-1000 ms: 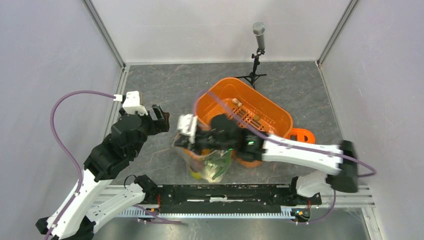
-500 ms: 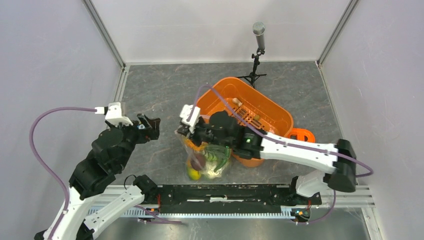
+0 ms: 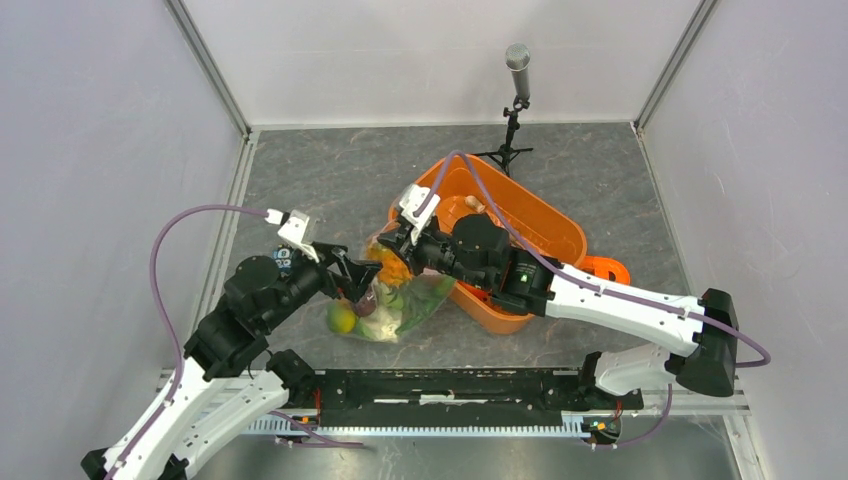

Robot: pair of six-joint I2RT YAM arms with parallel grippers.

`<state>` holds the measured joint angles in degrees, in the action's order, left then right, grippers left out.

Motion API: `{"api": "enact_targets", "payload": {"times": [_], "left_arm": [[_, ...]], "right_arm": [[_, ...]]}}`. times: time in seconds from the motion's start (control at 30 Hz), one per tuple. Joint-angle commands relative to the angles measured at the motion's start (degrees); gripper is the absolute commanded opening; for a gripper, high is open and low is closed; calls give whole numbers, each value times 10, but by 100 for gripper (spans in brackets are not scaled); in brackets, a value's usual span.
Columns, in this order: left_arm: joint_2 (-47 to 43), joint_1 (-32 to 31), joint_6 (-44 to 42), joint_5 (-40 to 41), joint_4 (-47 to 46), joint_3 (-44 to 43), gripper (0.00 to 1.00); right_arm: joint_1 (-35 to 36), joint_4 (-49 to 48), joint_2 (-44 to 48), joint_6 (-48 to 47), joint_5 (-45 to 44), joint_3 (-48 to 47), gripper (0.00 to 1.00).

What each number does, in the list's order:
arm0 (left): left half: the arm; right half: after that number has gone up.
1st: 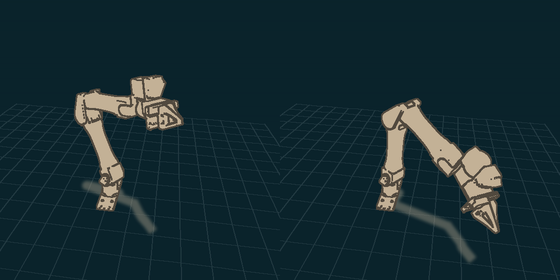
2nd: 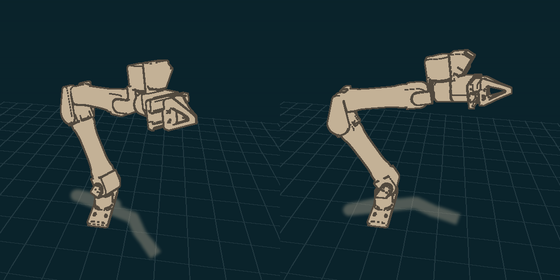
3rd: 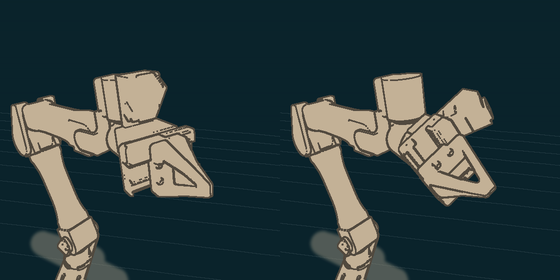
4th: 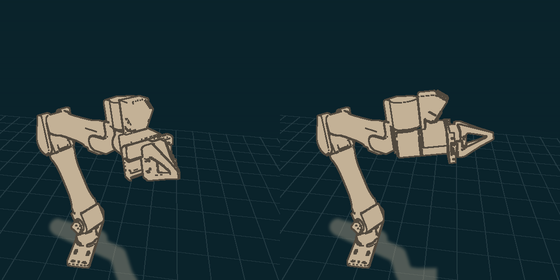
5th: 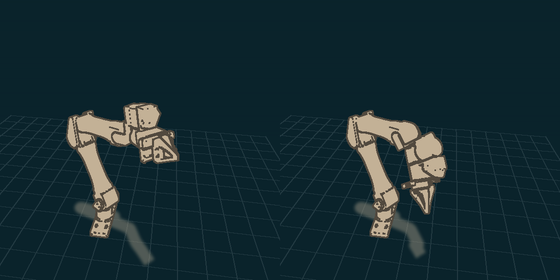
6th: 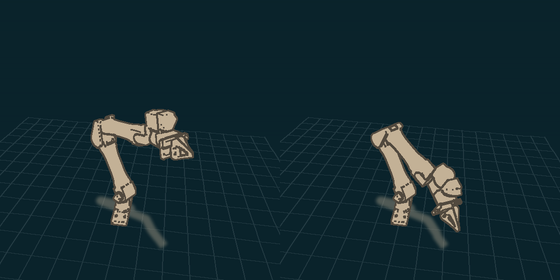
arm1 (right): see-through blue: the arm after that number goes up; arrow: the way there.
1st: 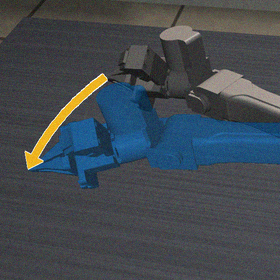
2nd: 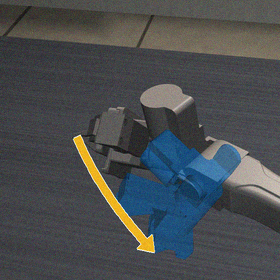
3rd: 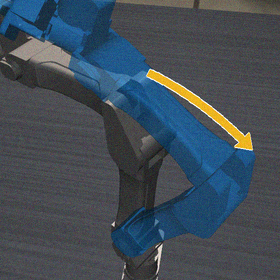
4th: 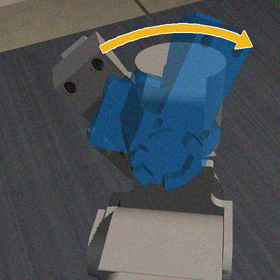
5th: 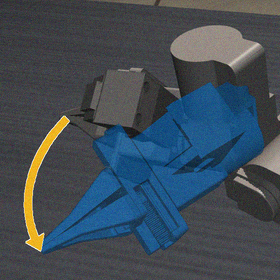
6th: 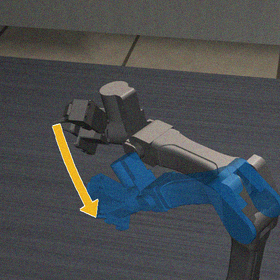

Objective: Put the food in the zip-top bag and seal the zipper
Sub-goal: Adjust the zipper food storage bag at the center of the board.

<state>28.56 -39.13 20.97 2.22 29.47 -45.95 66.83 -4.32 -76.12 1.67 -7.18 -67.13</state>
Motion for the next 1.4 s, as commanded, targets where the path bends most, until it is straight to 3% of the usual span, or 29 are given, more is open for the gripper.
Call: {"api": "enact_targets", "payload": {"times": [0.0, 0.2, 0.53, 0.77, 0.83, 0.97, 1.03, 1.07, 1.23, 1.27, 1.3, 1.33, 1.37], "left_arm": [[-27, -2, -51, -49, -83, -1, 100], [-38, -2, -136, -92, -156, 34, 100], [-4, -2, -317, -166, -144, 32, 90], [45, -2, -305, -231, -237, 58, 61], [47, -2, -299, -235, -249, 61, 40], [39, -2, -303, -221, -238, 59, 22], [31, -2, -301, -206, -239, 60, 6], [30, -2, -302, -202, -237, 61, 2], [26, -2, -294, -169, -232, 68, 2], [22, -2, -293, -163, -239, 74, 2], [15, -2, -291, -154, -248, 80, 2], [9, -2, -289, -143, -257, 87, 2], [2, -2, -286, -133, -267, 94, 2]], "right_arm": [[-15, -37, 2, 7, 11, -17, 0], [-17, -18, 15, -11, 82, -40, 0], [-19, 10, 34, -28, 107, -51, 0], [-19, -4, 45, -21, 128, -38, 0], [-19, -11, 52, -22, 131, -32, 0], [-19, -12, 55, -22, 128, -30, 0], [-19, -16, 55, -20, 129, -26, 0], [-19, -17, 54, -19, 132, -25, 0], [-19, -31, 62, -18, 116, -12, 0], [-19, -28, 64, -18, 108, -12, 7], [-20, -27, 70, -19, 94, -9, 34], [-22, -28, 77, -22, 82, -3, 55], [-24, -29, 89, -22, 69, 4, 64]]}}
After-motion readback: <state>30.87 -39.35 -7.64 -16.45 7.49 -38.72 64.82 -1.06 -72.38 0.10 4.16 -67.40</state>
